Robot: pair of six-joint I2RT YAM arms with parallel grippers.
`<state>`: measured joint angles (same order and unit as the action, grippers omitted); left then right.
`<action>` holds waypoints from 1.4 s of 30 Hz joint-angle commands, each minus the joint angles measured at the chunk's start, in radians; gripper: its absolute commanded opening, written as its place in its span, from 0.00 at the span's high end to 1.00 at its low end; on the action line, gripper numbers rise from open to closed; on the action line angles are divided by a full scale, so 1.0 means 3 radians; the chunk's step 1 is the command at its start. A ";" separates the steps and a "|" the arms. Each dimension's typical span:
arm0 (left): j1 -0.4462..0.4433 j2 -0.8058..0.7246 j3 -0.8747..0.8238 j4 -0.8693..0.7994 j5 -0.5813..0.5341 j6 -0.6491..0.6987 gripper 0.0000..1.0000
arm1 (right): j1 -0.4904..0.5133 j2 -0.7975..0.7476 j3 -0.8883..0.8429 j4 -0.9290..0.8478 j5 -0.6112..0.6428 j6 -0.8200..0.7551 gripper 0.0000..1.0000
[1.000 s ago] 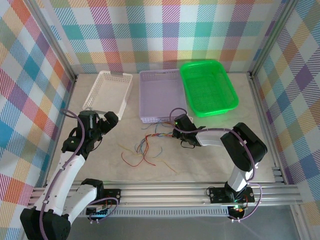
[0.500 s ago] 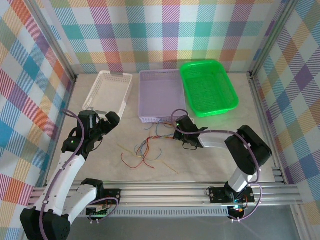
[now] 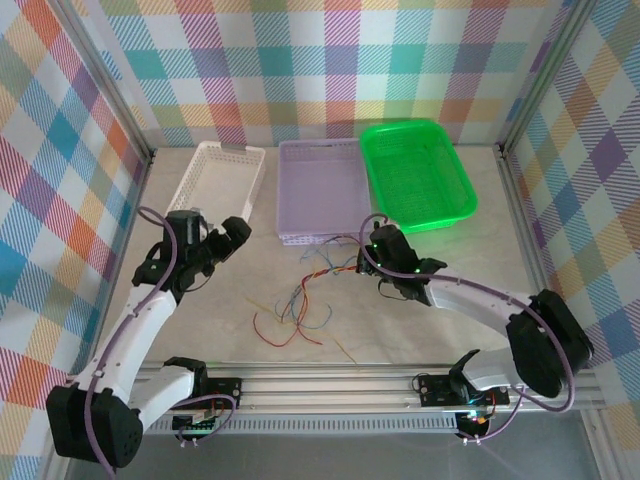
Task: Untangle the cables
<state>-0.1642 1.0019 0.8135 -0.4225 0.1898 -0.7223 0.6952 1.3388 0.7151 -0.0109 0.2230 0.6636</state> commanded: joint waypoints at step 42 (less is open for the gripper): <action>-0.1293 0.1399 0.1100 0.0713 0.0677 -0.0153 0.11 | -0.0215 -0.0070 0.0741 0.0509 -0.1895 -0.1574 1.00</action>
<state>-0.5430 1.4063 1.1172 -0.1707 0.4362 -0.7341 0.6319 1.3117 0.9352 0.0765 -0.3004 0.2005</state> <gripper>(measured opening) 0.903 0.063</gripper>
